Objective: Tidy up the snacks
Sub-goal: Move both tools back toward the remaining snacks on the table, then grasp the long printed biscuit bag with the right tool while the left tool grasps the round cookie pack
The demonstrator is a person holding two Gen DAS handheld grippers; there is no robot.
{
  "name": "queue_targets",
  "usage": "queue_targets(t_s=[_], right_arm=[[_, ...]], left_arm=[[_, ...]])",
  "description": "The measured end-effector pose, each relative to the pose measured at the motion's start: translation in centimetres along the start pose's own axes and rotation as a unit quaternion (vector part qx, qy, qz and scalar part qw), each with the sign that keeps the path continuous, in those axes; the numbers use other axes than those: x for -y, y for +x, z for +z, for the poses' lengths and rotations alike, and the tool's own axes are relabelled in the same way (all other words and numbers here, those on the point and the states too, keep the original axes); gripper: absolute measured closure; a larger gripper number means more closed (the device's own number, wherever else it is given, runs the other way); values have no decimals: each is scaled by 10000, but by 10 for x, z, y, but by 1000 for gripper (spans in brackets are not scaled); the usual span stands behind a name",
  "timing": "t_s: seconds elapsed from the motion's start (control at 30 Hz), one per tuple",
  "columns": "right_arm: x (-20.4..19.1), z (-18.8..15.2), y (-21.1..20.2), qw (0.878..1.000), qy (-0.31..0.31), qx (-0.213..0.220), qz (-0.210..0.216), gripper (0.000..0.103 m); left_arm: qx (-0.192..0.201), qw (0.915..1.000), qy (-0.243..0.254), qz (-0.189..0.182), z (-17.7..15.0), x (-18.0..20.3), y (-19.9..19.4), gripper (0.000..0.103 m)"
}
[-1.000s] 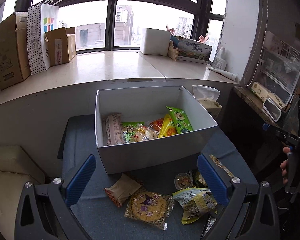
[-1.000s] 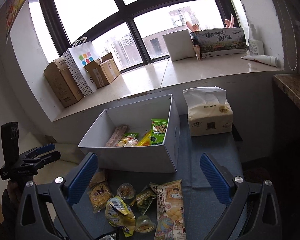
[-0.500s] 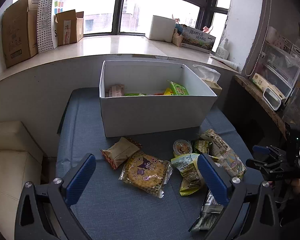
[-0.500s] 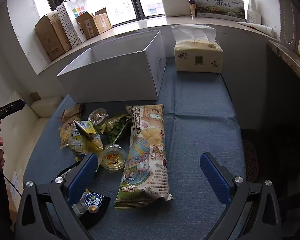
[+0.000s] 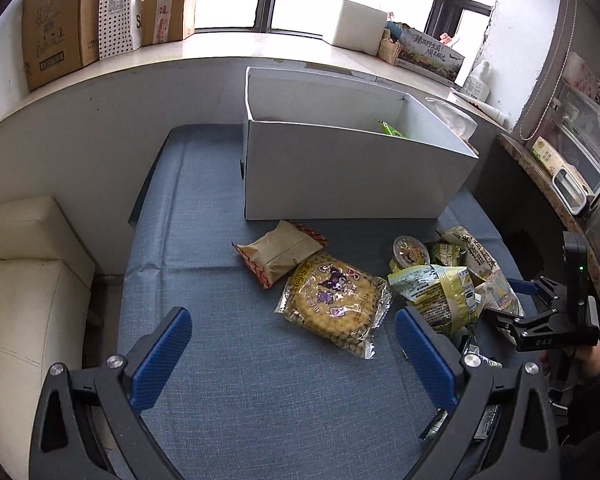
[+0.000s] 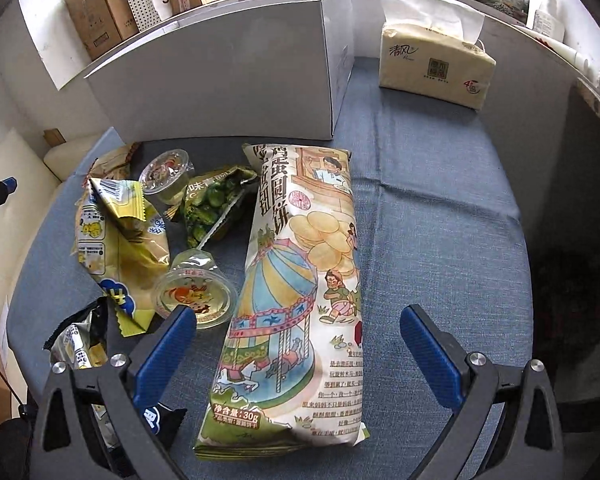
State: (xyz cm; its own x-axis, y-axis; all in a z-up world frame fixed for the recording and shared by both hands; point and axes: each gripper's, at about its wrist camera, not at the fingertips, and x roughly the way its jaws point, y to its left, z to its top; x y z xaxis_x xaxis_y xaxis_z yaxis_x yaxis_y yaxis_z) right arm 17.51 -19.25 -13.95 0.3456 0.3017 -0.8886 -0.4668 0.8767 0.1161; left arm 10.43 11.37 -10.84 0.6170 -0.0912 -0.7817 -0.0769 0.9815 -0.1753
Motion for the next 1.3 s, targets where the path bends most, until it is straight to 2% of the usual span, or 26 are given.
queue_targets(t_s=[0.13,0.2,0.23,0.27,0.33,0.43,0.53,0.77,0.97,1.17,1.23,1.3], right_arm=[[2,0,4,9998,91,-148,-87,1],[2,-3,3,9999,72,-123,-76,10],[2,-5,2,9997,28,-91,-211,22],[2,-6,0,9997,-13,-70,-247,41],[7,-7,-7,9997,115,-9,-194,54],[16,-11,-17,9994,337,58,-24,58],[22,-17,-31,9986,482,202,61,59],[26,-33,-74,9939,829,669,276,59],[28,-39,-81,9915,982,754,389,59],[28,-42,-78,9913,1002,735,428,59],[26,-42,-75,9915,980,720,464,59],[22,-41,-73,9919,937,708,483,59]], left_arm=[[-100,9999,114,60,-4,3,7,0],[-159,9996,214,73,-6,7,12,0],[-200,9994,260,59,-6,9,16,0],[-263,9992,310,24,-7,12,20,0],[-369,9983,448,-3,-8,19,30,0],[-536,9957,755,24,-10,31,48,0],[-755,9923,979,68,-9,40,69,0],[-971,9865,1295,235,-2,52,101,0],[-1154,9864,1170,-71,6,48,120,0],[-1104,9871,1159,-17,17,49,128,0],[-1054,9867,1237,100,16,52,127,5],[-982,9865,1308,39,14,57,122,19]])
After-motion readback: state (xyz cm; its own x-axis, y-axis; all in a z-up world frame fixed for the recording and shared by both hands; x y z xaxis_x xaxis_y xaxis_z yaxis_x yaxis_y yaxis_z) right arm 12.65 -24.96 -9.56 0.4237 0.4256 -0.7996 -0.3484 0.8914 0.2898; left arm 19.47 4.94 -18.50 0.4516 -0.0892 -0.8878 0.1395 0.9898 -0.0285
